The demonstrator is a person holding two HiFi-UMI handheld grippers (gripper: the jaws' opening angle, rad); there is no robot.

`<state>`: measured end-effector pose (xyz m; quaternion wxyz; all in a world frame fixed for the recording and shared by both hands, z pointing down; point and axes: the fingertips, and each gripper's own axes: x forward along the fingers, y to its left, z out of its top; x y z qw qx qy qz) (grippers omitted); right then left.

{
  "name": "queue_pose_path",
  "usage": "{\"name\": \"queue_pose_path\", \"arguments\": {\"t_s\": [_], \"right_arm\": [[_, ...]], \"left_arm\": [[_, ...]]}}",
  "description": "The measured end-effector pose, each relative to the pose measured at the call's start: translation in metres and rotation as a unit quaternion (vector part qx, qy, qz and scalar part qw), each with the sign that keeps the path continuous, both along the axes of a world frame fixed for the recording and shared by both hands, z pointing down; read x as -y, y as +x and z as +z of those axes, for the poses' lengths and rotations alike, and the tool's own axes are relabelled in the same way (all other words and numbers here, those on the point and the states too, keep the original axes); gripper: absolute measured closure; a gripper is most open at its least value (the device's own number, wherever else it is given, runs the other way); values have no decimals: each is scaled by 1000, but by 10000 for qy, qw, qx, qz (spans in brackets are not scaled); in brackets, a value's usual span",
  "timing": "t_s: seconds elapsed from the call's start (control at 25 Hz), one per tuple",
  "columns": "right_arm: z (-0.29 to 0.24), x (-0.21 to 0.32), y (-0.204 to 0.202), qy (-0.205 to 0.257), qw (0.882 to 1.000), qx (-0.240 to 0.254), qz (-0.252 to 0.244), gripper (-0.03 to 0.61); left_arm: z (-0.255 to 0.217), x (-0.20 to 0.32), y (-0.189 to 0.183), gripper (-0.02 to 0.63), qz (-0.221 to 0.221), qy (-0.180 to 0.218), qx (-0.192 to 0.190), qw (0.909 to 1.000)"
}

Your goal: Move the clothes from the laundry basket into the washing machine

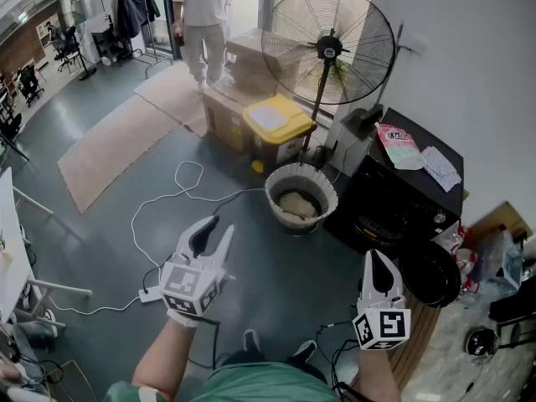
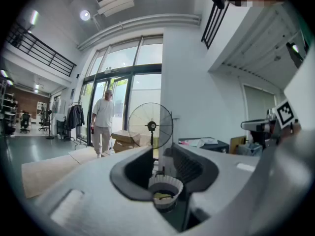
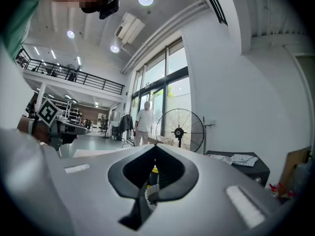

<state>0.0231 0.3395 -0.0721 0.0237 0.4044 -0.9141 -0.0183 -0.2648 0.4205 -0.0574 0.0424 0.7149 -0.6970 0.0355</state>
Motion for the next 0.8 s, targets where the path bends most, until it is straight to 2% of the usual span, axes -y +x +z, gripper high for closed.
{"name": "queue_pose_path", "arguments": {"t_s": [0.36, 0.68, 0.76, 0.8], "right_arm": [[-2, -6, 1, -39, 9999, -23, 105, 577], [-7, -8, -5, -115, 9992, 258, 297, 575], [-6, -6, -7, -166, 9989, 275, 344, 542], [-6, -5, -8, -198, 9988, 281, 362, 505]], "left_arm": [[-5, -5, -2, 489, 36, 60, 16, 10000], [-6, -12, -12, 489, 173, 79, 38, 9998], [-4, -11, -17, 489, 177, 84, 51, 9998], [-4, -10, -20, 489, 167, 87, 55, 9998]]}}
